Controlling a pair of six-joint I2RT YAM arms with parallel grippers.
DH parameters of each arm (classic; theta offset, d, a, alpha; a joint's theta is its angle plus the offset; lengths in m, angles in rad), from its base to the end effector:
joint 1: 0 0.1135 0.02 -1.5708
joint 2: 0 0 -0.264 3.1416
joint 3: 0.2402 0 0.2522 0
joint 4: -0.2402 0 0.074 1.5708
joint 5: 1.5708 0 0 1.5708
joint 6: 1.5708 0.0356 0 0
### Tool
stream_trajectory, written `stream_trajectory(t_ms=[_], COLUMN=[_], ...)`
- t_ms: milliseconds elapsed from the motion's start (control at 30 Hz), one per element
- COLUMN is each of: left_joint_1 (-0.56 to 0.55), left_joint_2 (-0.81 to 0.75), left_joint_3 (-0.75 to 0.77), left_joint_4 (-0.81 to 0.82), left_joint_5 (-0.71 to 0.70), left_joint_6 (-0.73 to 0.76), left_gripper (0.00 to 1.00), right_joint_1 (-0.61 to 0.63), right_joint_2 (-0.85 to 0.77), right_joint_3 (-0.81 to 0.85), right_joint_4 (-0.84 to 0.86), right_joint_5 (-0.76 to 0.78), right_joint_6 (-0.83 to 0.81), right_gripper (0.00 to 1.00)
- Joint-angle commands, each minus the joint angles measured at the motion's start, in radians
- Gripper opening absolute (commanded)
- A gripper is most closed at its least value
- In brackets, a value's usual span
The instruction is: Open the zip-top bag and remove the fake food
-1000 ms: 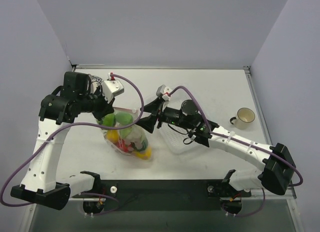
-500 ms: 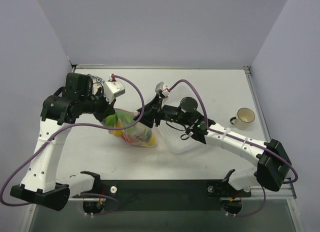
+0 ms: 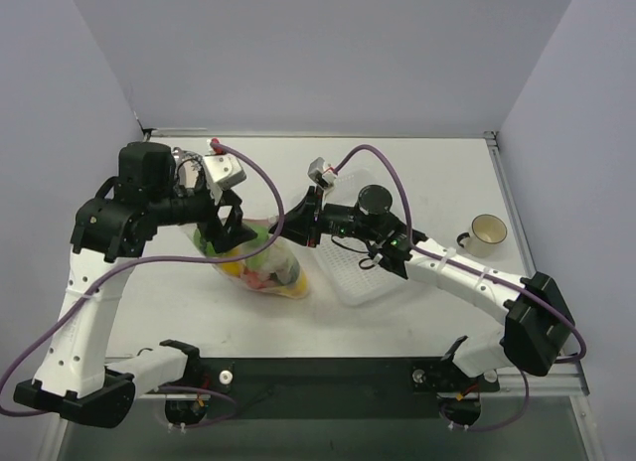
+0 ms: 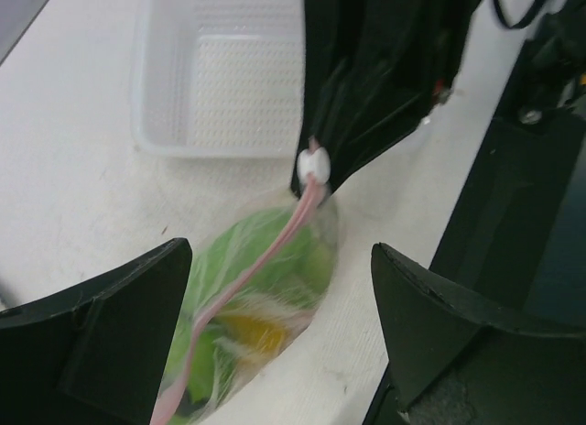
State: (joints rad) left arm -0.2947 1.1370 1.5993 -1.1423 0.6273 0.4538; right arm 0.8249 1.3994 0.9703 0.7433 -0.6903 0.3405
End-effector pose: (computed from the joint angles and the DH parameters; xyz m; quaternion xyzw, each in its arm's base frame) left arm 0.1676 -0.0727 0.4513 0.4375 0.7504 -0.2450 0.4306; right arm 0.1999 0.2498 0.3576 -0.3984 0.4713 0.5850 0.5263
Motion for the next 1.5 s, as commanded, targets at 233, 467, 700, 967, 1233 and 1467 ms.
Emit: stream_trajectory(t_ms=[233, 467, 700, 967, 1233, 1467], left_joint_1=[-0.029, -0.031, -0.034, -0.04, -0.041, -0.04], left_joint_2=[0.038, 0.07, 0.116, 0.164, 0.153, 0.145], left_joint_3=[-0.013, -0.009, -0.018, -0.019, -0.01, 0.01], left_joint_4=[0.288, 0.171, 0.141, 0.055, 0.055, 0.032], left_joint_5=[0.518, 0.515, 0.456, 0.391, 0.38, 0.367], left_joint_6=[-0.179, -0.026, 0.02, 0.134, 0.14, 0.166], left_gripper=[0.86, 0.8, 0.61, 0.36, 0.24, 0.07], right_joint_1=[0.003, 0.002, 0.005, 0.005, 0.003, -0.006], right_joint_2=[-0.033, -0.054, -0.066, -0.082, -0.068, -0.063], right_joint_3=[0.073, 0.074, 0.091, 0.091, 0.093, 0.087], right_joint_4=[0.068, 0.05, 0.019, -0.004, -0.005, -0.009], right_joint_5=[-0.061, -0.077, -0.084, -0.084, -0.084, -0.086], right_joint_6=[0.018, 0.012, 0.005, -0.012, -0.012, -0.014], right_gripper=[0.02, 0.02, 0.01, 0.01, 0.0, 0.0])
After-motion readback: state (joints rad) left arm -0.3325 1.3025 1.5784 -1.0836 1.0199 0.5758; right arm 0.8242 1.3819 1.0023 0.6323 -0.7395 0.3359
